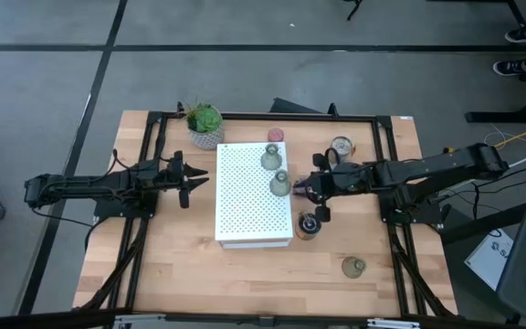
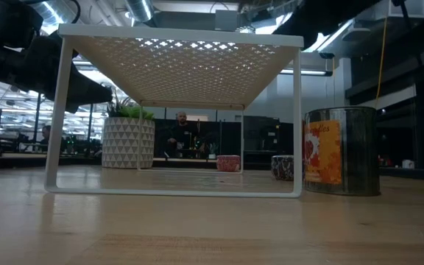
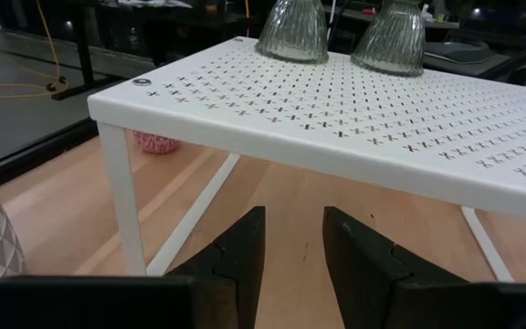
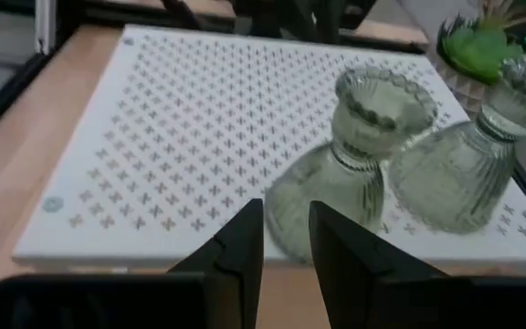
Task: Pick & Place candle stick holders
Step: Align the left green glass candle holder with the other green glass candle holder on the shelf
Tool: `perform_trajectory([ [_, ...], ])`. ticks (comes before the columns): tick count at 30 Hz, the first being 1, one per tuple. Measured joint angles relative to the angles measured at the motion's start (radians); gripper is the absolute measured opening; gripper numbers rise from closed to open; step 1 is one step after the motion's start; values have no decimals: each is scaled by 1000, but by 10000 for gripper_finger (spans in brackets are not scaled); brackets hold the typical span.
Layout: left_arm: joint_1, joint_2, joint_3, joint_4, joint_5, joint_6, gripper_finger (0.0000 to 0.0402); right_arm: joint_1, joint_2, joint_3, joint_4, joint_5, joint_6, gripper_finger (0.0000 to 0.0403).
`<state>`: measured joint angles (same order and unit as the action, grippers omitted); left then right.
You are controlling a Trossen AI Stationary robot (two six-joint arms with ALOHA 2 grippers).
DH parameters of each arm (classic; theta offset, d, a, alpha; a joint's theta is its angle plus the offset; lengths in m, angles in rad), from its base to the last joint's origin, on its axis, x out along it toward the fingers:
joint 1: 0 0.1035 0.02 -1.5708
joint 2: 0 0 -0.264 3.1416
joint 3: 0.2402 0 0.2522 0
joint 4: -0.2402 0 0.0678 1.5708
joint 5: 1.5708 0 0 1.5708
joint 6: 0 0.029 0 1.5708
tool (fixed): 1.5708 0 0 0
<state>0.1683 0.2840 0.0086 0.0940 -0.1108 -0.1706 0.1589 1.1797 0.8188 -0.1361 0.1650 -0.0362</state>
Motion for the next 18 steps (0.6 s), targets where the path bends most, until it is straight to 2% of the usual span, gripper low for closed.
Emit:
perform_trajectory([
  [5,0,0,0,0,0,0,107,-1,17,-40,112,49,29,93],
  [11,0,0,0,0,0,0,107,-1,87,-45,218,54,29,93],
  [18,0,0,0,0,0,0,107,-2,135,-45,275,128,29,93],
])
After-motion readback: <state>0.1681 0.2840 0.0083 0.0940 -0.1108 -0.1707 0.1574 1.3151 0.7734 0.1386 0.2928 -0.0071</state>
